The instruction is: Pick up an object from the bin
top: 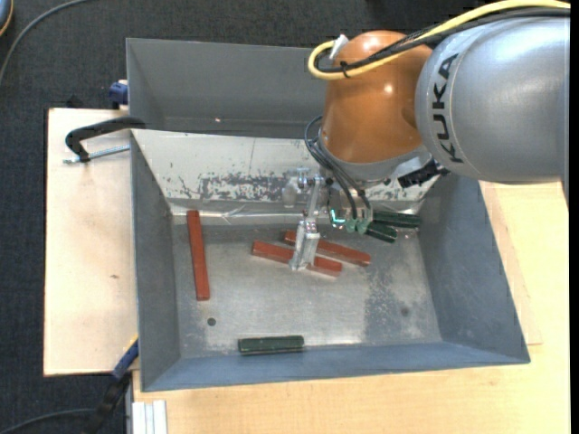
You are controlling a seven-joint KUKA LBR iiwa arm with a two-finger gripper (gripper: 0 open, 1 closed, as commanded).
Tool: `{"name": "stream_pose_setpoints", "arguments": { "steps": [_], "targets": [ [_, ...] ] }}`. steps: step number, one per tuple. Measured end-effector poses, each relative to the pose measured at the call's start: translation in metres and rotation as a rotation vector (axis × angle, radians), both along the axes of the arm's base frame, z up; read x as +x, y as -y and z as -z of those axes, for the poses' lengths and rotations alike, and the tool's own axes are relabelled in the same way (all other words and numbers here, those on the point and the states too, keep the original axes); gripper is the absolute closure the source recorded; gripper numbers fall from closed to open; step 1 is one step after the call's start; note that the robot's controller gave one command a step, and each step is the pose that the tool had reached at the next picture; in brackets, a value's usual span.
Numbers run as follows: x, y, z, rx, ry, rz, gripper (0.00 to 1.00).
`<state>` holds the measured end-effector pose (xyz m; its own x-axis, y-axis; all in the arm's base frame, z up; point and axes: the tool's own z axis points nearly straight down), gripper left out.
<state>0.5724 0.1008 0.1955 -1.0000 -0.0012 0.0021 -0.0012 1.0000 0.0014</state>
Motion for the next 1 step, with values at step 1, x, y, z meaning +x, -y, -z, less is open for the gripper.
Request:
{"name": "stream_pose_setpoints", "arguments": {
  "steps": [1],
  "targets": [
    [0.0011, 0.0004, -0.0018, 0.001, 0.004, 0.002, 1.00]
  ]
}}
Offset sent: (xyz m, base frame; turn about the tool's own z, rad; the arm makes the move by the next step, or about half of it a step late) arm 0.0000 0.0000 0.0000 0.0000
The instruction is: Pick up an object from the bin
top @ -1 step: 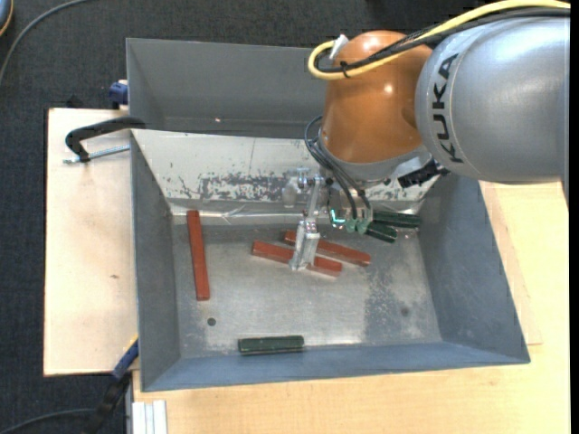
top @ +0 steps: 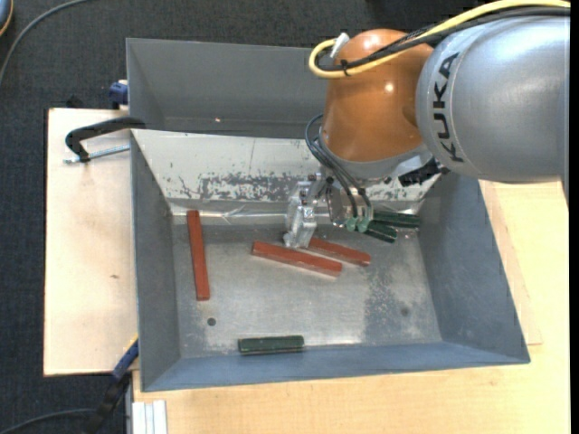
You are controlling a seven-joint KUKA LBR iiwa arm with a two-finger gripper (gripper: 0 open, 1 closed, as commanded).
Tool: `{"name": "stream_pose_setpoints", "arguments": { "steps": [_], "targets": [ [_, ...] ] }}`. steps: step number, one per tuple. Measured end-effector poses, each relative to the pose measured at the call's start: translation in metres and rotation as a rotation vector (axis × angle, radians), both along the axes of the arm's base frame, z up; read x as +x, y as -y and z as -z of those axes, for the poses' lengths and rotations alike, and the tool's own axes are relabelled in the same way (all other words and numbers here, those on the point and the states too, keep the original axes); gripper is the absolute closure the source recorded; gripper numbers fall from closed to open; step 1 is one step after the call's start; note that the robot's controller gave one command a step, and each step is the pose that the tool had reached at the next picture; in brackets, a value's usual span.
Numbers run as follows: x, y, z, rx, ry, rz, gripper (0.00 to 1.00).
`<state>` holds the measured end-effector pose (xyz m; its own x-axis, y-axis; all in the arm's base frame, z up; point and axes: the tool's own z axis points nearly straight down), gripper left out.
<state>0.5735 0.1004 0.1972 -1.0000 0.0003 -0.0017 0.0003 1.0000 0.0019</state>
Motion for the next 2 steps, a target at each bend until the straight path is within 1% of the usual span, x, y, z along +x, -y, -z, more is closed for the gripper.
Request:
{"name": "stream_pose_setpoints", "arguments": {
  "steps": [1, 2],
  "targets": [
    [0.000, 0.000, 0.000, 0.000, 0.000, 0.000, 0.00],
    [0.020, 0.026, 0.129, -0.002, -0.006, -0.057, 0.00]
  ]
}}
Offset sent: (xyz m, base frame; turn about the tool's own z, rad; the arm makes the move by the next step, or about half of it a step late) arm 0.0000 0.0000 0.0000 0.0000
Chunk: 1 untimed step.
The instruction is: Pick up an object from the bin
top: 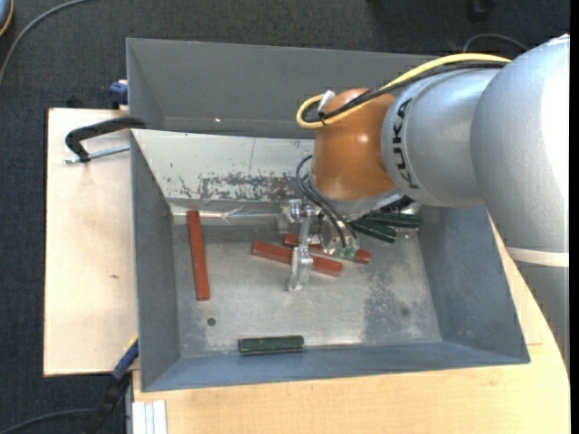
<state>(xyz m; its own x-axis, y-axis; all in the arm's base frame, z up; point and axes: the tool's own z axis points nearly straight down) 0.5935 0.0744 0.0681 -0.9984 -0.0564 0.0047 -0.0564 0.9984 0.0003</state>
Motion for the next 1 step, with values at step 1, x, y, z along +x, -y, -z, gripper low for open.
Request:
{"name": "stream_pose_setpoints", "arguments": {
  "steps": [1],
  "targets": [
    [0.0013, -0.0009, -0.0031, 0.002, 0.005, 0.000, 1.00]
  ]
}}
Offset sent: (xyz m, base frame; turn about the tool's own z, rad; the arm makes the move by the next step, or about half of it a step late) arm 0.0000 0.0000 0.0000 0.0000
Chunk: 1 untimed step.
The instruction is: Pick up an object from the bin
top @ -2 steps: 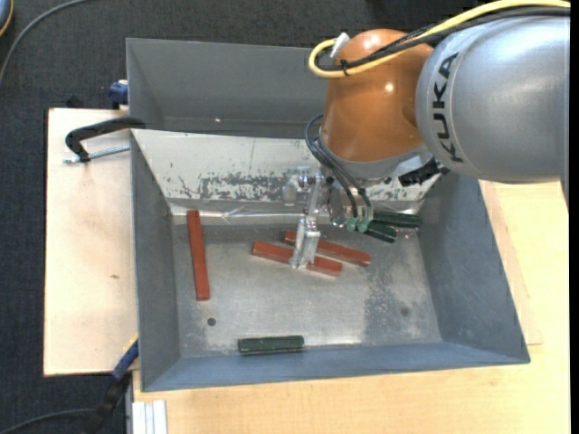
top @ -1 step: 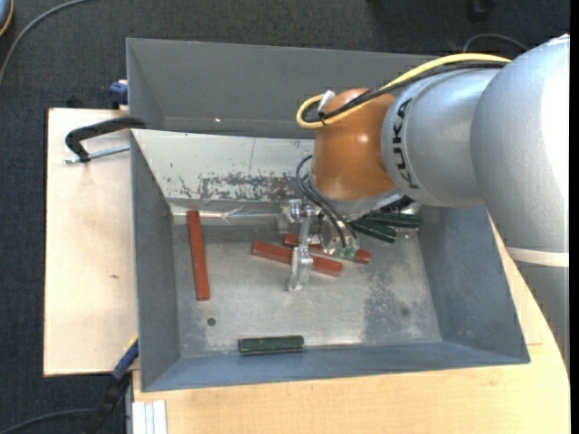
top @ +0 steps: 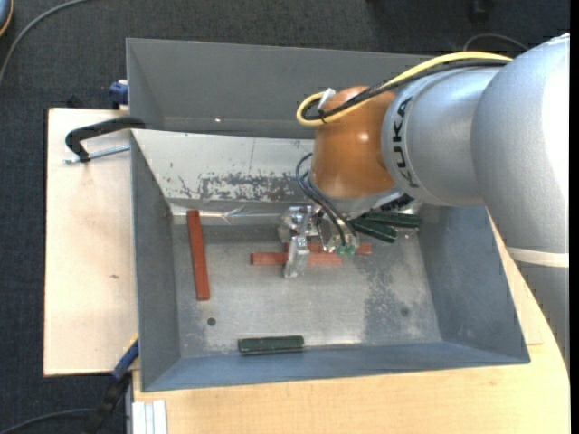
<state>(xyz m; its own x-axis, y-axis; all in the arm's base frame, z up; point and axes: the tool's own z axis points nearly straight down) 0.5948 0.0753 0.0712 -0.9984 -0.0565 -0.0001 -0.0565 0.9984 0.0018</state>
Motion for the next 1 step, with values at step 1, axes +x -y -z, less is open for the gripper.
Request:
{"name": "stream_pose_setpoints", "arguments": {
  "steps": [1],
  "targets": [
    [-0.0034, -0.0337, -0.1711, 0.002, 0.012, -0.006, 1.00]
  ]
}}
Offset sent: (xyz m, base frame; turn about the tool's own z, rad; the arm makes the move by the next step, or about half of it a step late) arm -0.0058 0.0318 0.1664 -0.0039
